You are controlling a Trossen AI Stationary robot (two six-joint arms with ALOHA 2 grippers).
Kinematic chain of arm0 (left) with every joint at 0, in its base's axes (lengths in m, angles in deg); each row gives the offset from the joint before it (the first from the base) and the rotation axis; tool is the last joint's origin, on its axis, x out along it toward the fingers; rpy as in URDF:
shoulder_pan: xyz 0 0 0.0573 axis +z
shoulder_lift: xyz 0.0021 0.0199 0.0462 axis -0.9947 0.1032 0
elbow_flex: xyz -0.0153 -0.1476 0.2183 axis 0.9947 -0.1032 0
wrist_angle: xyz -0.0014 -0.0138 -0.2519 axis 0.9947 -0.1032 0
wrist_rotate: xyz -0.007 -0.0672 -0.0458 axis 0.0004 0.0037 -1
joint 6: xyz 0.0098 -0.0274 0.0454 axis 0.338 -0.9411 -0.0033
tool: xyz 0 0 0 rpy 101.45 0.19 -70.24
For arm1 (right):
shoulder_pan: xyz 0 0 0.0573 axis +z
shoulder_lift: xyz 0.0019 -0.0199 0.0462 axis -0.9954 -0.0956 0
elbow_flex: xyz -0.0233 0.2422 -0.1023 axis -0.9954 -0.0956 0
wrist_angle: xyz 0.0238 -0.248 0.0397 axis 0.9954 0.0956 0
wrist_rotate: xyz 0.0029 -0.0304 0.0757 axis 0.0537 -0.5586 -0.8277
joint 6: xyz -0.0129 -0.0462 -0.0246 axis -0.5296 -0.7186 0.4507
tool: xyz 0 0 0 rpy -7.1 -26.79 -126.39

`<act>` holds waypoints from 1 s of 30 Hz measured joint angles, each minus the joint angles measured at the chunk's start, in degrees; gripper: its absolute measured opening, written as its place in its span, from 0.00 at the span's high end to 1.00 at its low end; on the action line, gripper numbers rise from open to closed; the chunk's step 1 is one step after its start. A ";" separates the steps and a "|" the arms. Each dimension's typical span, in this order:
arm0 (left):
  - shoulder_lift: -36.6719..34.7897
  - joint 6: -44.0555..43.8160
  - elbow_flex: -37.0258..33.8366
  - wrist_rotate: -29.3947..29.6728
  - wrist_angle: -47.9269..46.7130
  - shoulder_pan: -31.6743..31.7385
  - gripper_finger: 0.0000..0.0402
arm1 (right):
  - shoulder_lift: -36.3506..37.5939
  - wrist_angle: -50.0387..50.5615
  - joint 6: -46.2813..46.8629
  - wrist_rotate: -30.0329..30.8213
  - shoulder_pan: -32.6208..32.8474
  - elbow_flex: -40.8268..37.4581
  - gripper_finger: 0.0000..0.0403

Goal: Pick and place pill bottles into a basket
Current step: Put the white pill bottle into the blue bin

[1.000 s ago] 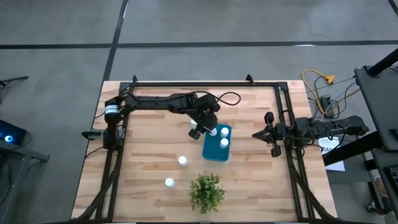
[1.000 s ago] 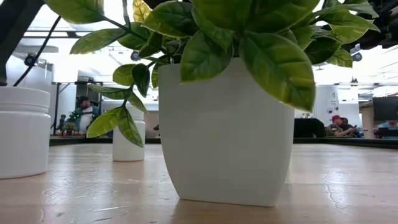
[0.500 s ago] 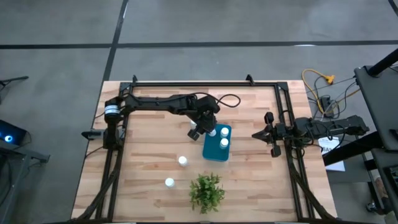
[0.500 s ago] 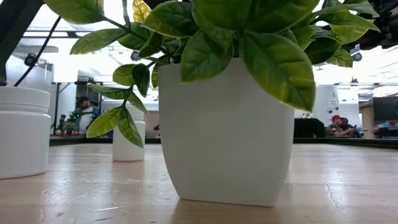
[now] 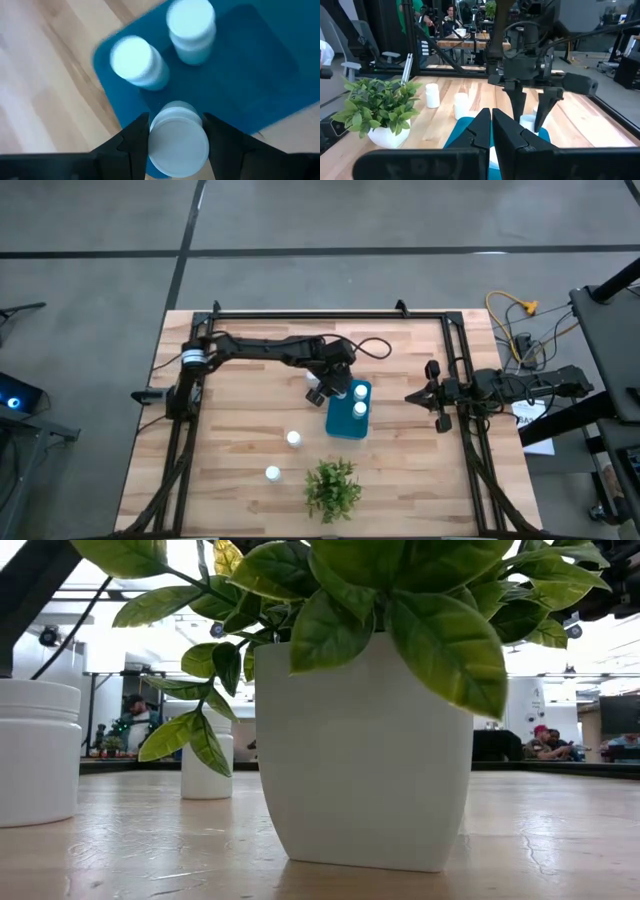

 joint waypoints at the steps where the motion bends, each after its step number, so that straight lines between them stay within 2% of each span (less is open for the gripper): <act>1: 0.02 -0.01 0.43 0.04 0.17 0.00 0.64 | 0.02 0.27 0.01 0.00 0.00 0.00 0.98; 30: 3.35 -0.04 0.67 1.06 -1.71 0.00 0.64 | -0.29 0.77 -0.01 0.09 0.00 0.00 0.98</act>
